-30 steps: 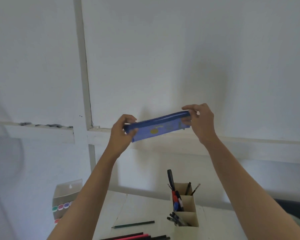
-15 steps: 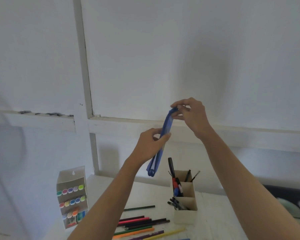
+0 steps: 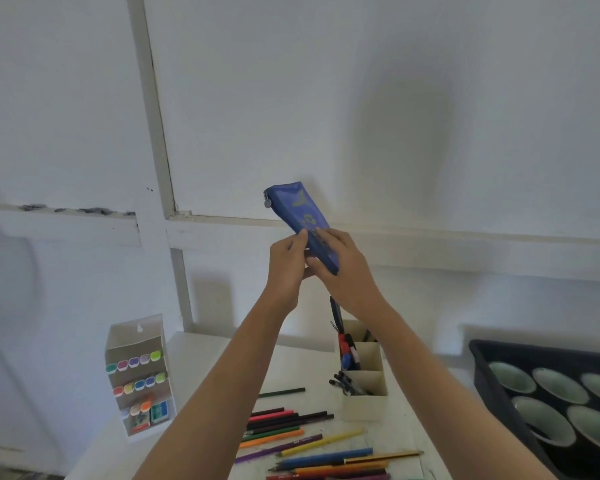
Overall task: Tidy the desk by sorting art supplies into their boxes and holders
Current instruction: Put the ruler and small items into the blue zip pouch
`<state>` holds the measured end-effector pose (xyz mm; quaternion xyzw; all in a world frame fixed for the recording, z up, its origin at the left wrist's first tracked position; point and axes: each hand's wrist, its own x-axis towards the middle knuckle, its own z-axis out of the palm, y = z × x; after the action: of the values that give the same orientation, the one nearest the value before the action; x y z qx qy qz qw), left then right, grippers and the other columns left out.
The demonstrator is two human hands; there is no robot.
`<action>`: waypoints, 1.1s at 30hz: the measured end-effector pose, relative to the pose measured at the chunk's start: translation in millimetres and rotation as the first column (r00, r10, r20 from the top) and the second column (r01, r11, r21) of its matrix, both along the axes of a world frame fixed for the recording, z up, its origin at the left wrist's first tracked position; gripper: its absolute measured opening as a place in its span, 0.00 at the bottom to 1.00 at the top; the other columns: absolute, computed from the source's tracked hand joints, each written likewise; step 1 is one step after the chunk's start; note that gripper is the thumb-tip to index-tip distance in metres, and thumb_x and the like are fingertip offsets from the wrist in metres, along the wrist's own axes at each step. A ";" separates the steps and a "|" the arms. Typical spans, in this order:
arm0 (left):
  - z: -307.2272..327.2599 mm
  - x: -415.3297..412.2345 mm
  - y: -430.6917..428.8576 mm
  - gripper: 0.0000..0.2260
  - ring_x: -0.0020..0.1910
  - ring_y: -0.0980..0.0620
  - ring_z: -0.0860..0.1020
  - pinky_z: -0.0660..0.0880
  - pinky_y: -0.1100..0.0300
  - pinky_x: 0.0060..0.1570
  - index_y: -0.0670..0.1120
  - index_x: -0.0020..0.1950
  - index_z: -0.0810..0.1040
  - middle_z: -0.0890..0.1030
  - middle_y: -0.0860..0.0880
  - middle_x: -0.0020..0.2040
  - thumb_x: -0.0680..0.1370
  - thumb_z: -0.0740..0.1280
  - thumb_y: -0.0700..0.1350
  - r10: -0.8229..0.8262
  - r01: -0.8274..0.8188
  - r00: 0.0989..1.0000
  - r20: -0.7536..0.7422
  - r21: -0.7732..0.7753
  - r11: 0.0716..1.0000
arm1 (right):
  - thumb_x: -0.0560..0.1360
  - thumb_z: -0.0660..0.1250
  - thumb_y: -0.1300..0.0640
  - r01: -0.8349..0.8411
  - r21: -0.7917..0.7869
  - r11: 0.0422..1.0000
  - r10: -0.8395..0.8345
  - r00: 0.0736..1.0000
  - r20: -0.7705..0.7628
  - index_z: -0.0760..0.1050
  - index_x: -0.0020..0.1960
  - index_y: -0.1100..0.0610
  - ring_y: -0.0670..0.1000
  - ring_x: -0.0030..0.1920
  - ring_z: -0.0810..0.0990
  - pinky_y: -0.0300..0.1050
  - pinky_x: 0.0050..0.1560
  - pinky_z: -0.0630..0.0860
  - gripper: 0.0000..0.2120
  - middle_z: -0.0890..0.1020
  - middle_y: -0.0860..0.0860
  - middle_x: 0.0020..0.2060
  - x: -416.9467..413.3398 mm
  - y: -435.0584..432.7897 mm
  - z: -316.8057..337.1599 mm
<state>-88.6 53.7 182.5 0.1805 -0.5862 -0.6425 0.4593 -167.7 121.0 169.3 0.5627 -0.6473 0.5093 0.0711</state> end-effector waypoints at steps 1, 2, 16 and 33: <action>-1.1 0.7 0.2 0.11 0.44 0.48 0.82 0.81 0.58 0.41 0.43 0.53 0.79 0.82 0.42 0.47 0.83 0.57 0.43 -0.015 0.015 1.000 0.003 -0.005 1.000 | 0.77 0.65 0.60 0.011 -0.014 1.000 -0.012 1.000 -0.022 0.67 0.70 0.61 0.47 0.60 0.70 0.19 0.53 0.63 0.22 0.70 0.54 0.64 -0.1 -0.6 -2.6; -2.5 1.6 -0.4 0.10 0.45 0.48 0.82 0.81 0.58 0.42 0.42 0.55 0.78 0.82 0.43 0.48 0.82 0.57 0.43 -0.023 0.023 1.000 0.005 -0.020 1.000 | 0.77 0.64 0.62 0.017 -0.028 0.999 -0.018 0.999 -0.030 0.66 0.70 0.61 0.48 0.61 0.70 0.19 0.54 0.62 0.22 0.70 0.55 0.64 -0.5 -0.8 -4.6; -22.9 17.7 -15.8 0.08 0.44 0.42 0.82 0.81 0.50 0.47 0.38 0.50 0.81 0.83 0.39 0.46 0.74 0.71 0.41 0.045 -0.044 0.997 0.061 -0.014 0.999 | 0.78 0.64 0.60 -0.028 -0.080 0.996 0.046 0.974 0.223 0.68 0.68 0.61 0.51 0.47 0.81 0.24 0.44 0.73 0.19 0.81 0.55 0.53 13.5 -8.5 -30.2; -93.1 95.8 -43.7 0.04 0.31 0.52 0.78 0.79 0.65 0.31 0.42 0.48 0.81 0.80 0.46 0.35 0.78 0.67 0.41 0.499 -0.457 0.806 0.318 -0.199 0.867 | 0.73 0.63 0.72 -0.117 0.032 0.993 0.074 0.796 0.600 0.73 0.58 0.50 0.51 0.39 0.84 0.43 0.37 0.82 0.22 0.81 0.56 0.46 22.8 0.8 -85.2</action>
<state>7.1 10.0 89.4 0.4103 -0.6307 -0.4278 0.5008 -144.9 121.8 84.1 0.4075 -0.6243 0.6414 -0.1811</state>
